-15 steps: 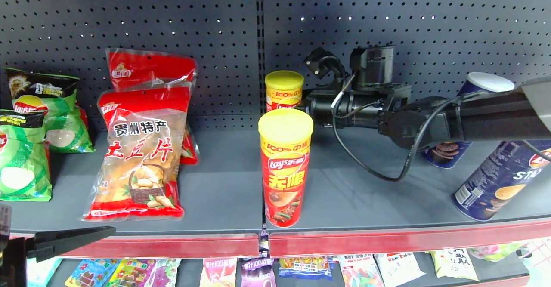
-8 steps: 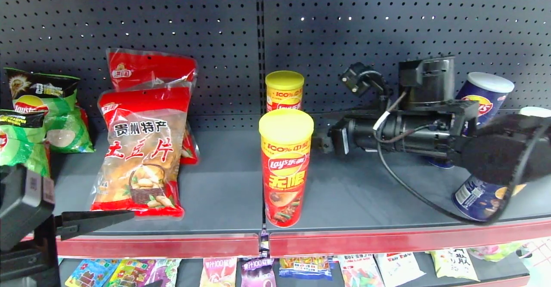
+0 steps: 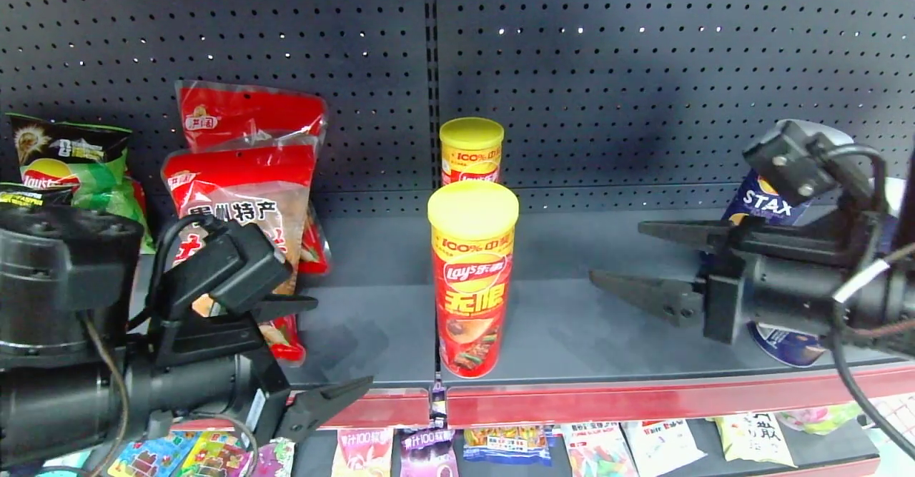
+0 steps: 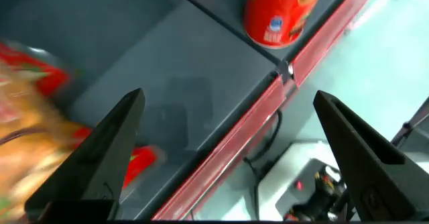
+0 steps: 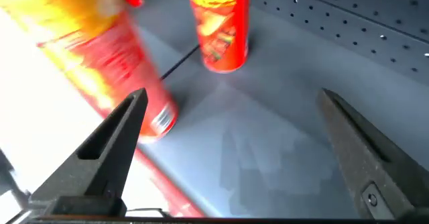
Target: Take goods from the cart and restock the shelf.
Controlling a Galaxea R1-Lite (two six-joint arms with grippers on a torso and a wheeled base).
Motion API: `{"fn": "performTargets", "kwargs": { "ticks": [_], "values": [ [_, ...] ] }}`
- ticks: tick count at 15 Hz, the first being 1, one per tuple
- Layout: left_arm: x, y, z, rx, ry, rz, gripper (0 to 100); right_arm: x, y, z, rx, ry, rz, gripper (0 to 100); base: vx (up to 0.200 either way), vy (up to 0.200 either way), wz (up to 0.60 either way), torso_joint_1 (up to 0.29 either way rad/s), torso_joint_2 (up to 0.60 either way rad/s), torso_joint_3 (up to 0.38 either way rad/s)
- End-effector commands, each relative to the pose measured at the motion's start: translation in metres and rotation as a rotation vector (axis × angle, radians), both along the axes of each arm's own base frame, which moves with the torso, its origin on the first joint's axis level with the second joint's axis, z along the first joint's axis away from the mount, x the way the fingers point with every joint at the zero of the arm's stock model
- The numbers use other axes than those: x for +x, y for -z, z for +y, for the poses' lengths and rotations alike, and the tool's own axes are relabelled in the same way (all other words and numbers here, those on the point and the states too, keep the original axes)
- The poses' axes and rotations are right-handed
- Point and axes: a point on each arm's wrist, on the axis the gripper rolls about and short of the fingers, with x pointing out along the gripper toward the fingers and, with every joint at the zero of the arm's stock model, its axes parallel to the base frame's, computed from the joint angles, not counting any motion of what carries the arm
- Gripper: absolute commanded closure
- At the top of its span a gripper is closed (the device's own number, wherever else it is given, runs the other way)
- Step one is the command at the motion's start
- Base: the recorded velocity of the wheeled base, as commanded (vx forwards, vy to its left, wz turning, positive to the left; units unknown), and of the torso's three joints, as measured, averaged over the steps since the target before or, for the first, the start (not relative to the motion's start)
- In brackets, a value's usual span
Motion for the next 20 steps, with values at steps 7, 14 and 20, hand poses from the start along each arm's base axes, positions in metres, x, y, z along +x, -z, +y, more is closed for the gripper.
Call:
{"fn": "performTargets", "kwargs": {
  "ticks": [7, 14, 20],
  "values": [
    [0.048, 0.031, -0.041, 0.059, -0.003, 0.040, 0, -0.085, -0.015, -0.050, 0.117, -0.012, -0.180, 0, 0.000, 0.000, 0.00, 0.000, 0.00, 0.000],
    [0.058, 0.034, -0.051, 0.064, 0.005, 0.046, 0, -0.084, -0.020, -0.055, 0.128, 0.025, -0.202, 0, 0.000, 0.000, 0.00, 0.000, 0.00, 0.000],
    [0.069, 0.033, -0.057, 0.062, -0.007, 0.036, 0, -0.084, -0.020, -0.055, 0.128, 0.027, -0.202, 0, 0.000, 0.000, 0.00, 0.000, 0.00, 0.000]
  ]
}}
